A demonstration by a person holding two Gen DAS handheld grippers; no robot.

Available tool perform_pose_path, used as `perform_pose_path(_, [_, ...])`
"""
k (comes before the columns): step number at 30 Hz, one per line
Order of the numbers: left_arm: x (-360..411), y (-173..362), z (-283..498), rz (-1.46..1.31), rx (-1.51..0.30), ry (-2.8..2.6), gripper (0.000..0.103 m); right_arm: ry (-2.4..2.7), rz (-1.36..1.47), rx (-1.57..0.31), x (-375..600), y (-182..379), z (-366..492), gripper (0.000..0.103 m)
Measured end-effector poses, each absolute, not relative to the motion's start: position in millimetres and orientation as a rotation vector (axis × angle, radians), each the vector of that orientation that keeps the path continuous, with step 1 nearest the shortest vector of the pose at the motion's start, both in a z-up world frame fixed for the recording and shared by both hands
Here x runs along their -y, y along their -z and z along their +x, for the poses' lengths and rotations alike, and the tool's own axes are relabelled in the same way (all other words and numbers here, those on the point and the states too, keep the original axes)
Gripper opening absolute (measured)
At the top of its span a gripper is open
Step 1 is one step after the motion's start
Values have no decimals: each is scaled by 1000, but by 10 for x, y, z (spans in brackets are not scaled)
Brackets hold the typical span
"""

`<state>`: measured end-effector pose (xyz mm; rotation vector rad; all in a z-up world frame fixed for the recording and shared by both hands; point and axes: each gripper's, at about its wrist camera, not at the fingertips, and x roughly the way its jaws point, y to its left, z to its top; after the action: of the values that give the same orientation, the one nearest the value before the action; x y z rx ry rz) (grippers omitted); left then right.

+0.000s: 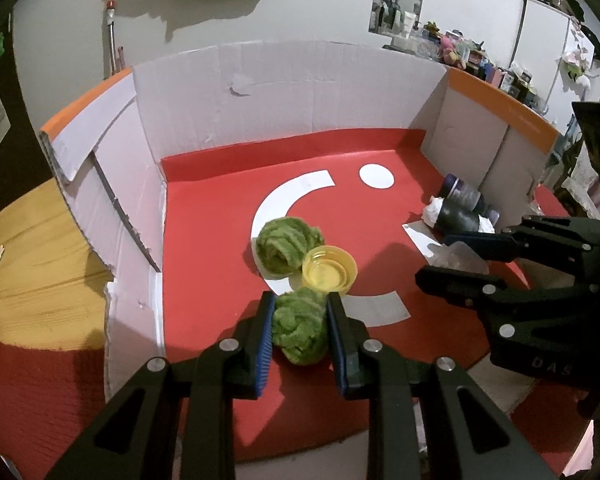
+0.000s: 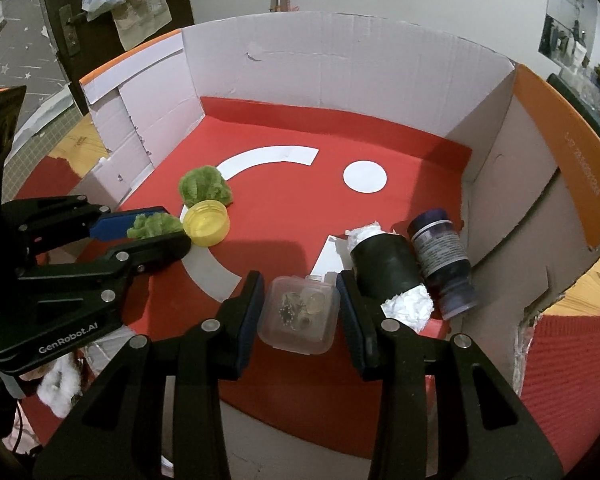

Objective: Organize objects
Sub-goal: 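Lower the green fuzzy ball and clear container onto the box floor with both grippers, then open the left gripper to release the green ball while the right gripper releases the container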

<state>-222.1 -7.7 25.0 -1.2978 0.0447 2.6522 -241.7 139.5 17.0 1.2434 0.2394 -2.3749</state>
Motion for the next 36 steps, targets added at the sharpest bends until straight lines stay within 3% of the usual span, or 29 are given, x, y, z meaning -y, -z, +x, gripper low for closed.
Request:
perform_pose_path(16, [73,-252,-2220,-1294,-57,-2654,28,2378,1235,-226,-1409,-172,-2398,37])
perform_pose_path(25, [71,-258,-2206,-1298,-65,-2660,43,2368,1238,-206,-1391,-165,-2399,37])
perform_pose_path(36, [57,-276,-2159,-1296,-73,-2660,47,2361,1228,-185,-1417,-196,-2343,44])
